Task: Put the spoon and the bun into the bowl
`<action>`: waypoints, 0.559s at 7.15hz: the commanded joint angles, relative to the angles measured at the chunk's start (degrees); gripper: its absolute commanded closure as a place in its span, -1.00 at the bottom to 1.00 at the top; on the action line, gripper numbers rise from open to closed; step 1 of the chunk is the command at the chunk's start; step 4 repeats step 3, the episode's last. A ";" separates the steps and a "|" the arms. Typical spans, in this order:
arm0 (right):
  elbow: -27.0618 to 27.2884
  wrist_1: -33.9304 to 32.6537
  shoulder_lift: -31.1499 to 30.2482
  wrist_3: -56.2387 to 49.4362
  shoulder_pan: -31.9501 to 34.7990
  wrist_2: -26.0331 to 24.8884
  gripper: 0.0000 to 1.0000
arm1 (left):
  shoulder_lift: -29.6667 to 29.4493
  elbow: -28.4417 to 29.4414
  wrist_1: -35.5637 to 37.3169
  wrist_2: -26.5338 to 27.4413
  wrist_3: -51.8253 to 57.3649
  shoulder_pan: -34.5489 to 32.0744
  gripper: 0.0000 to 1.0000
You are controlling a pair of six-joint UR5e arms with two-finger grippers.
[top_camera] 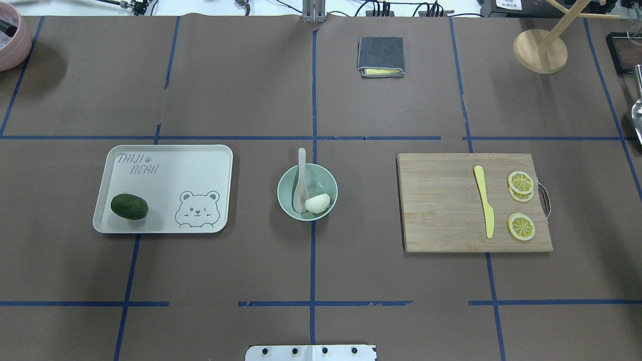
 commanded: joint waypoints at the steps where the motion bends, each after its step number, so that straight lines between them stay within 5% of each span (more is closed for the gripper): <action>1: 0.17 0.00 0.34 0.28 -0.02 -0.05 -1.00 | 0.10 0.04 0.08 0.10 0.02 -0.06 -1.00; 4: 0.08 0.00 0.25 0.28 -0.02 -0.05 -1.00 | -0.16 -0.22 0.08 0.27 -0.07 0.03 -1.00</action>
